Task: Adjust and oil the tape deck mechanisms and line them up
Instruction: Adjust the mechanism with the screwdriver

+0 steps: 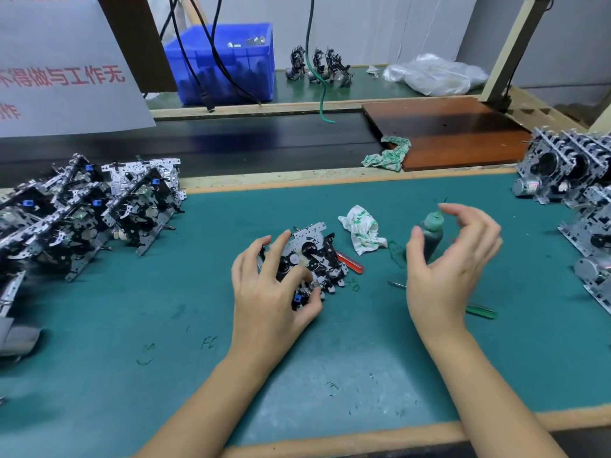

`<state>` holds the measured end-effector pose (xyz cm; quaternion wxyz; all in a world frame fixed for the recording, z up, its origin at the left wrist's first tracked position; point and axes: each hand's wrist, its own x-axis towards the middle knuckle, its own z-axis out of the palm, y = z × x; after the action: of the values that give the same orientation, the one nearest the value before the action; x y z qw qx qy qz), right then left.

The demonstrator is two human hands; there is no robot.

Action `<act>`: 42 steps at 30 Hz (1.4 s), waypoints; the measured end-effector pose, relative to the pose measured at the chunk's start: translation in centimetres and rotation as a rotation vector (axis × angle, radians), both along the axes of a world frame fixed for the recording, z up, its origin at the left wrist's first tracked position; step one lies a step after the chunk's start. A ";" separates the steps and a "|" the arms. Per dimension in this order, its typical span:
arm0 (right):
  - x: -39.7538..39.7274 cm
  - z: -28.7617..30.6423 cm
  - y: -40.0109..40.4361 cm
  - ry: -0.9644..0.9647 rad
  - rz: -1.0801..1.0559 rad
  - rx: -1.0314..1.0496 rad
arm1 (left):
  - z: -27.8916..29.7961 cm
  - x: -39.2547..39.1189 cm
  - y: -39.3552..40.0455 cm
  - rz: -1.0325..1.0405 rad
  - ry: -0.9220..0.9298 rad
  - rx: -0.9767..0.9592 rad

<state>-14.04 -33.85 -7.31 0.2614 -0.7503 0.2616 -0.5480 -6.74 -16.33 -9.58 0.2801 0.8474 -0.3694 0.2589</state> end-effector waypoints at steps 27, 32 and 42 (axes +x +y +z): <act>0.3 0.6 -0.7 -0.376 0.737 1.062 | 0.1 0.0 0.1 0.010 0.054 0.019; 0.4 0.2 0.6 -0.222 0.693 0.834 | 0.1 0.0 0.0 0.018 0.061 0.029; 0.6 -0.7 1.6 -0.040 0.725 0.602 | 0.1 0.0 0.0 0.029 0.061 0.040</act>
<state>-13.45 -32.29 -7.98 0.6470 -0.6734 0.1249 -0.3352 -6.72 -16.32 -9.46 0.2704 0.8657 -0.3533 0.2293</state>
